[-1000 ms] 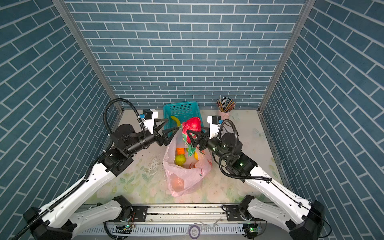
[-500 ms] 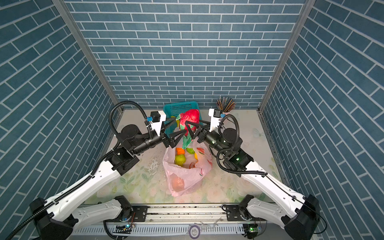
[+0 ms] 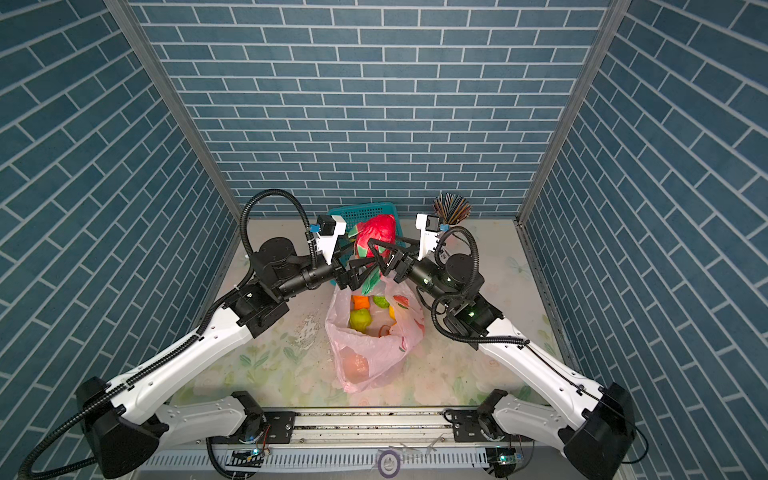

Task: Untie the knot of the plastic bag and take out the fruit
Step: 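Pass the dragon fruit from the right gripper to the left gripper, then carry the dragon fruit with the left gripper and release it into the teal basket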

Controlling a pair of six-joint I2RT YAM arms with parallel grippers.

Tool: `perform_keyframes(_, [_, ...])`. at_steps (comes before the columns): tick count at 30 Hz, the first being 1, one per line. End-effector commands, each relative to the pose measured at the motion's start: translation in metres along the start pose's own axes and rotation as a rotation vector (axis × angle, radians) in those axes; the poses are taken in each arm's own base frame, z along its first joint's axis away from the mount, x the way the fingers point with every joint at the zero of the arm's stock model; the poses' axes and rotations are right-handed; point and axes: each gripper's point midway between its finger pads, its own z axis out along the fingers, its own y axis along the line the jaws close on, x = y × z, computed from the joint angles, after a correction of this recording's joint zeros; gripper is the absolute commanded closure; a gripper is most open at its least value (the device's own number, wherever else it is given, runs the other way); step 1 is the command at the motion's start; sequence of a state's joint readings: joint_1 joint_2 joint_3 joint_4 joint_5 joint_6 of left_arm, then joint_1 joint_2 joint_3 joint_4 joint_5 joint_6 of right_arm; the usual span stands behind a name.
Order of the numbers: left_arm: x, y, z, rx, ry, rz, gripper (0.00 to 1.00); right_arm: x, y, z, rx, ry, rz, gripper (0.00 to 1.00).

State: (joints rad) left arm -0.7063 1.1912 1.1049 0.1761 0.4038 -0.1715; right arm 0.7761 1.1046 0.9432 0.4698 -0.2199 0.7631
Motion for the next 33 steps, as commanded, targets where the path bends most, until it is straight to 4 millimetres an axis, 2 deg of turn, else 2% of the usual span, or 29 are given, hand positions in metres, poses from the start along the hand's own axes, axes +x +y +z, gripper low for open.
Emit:
perform_keyframes(1, [-0.008,-0.002,0.007,0.005,-0.015,0.001,0.12,-0.002,0.04,0.0,-0.182,0.022,0.059,0.56])
perform_keyframes(7, [-0.007,0.0,0.01,0.003,-0.018,-0.002,0.38,0.001,0.04,-0.001,-0.179,0.039,0.063,0.45])
perform_keyframes(14, [-0.014,0.018,0.004,-0.088,-0.043,-0.026,0.45,-0.003,0.039,-0.006,-0.159,0.021,0.023,0.15])
perform_keyframes(16, [-0.018,0.026,0.001,-0.118,-0.056,-0.036,0.47,-0.004,0.039,-0.007,-0.154,0.014,0.016,0.11])
perform_keyframes(25, [-0.041,0.066,-0.017,-0.238,-0.136,-0.076,0.52,-0.015,0.036,-0.012,-0.113,-0.034,-0.031,0.07])
perform_keyframes(29, [-0.047,0.092,-0.018,-0.295,-0.147,-0.093,0.53,-0.02,0.03,-0.012,-0.067,-0.047,-0.056,0.05])
perform_keyframes(33, [-0.046,0.13,-0.016,-0.379,-0.122,-0.138,0.53,-0.022,0.025,-0.01,-0.03,-0.043,-0.076,0.05])
